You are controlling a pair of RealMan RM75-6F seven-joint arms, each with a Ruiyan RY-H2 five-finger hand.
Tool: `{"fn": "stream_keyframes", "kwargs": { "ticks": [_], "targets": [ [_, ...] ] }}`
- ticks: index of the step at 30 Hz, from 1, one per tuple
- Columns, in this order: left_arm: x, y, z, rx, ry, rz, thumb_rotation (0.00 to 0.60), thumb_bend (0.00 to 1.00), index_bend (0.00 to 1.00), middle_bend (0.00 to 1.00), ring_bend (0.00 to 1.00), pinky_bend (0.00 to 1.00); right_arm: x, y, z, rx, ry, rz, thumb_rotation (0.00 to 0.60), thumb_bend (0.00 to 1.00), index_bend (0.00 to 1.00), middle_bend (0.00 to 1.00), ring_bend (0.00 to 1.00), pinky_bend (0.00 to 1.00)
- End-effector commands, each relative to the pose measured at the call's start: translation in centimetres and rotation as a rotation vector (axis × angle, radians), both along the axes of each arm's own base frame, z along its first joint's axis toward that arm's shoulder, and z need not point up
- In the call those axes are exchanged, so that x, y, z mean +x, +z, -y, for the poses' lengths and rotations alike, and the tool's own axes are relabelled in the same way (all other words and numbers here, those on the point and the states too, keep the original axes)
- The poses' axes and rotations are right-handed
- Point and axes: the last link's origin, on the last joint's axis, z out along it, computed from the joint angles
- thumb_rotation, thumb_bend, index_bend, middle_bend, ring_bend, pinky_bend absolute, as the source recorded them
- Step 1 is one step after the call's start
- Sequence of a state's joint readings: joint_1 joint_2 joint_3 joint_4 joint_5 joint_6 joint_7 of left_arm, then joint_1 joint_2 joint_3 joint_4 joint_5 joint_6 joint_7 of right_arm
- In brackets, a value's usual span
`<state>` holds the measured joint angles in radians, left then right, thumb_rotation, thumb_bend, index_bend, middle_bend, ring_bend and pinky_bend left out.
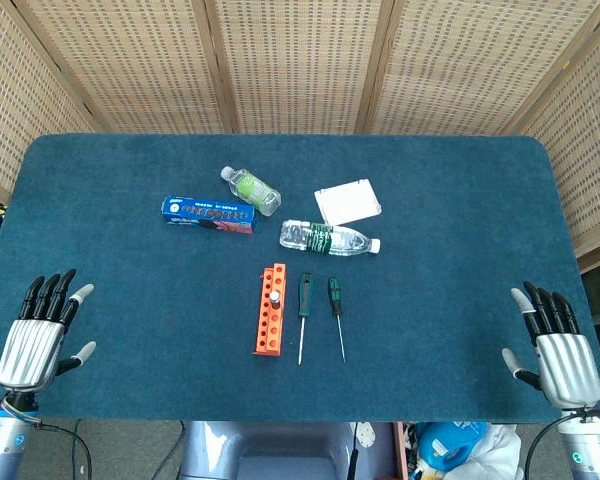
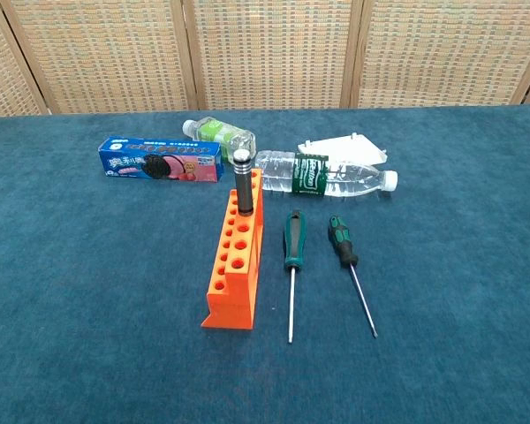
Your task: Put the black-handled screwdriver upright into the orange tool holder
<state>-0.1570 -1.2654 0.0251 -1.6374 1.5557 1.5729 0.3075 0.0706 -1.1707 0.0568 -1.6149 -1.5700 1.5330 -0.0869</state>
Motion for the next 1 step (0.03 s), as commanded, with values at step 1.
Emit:
{"fn": "stream_keyframes", "kwargs": {
  "ticks": [1],
  "targets": [
    [-0.16,0.30,0.29,0.014,0.005,0.006,0.600,0.16,0.16,0.00,0.00,0.00,0.04,0.01,0.03,-0.001,0.001,0.001,0.600,0.28,0.00,0.00,0.00,0.00]
  ]
}}
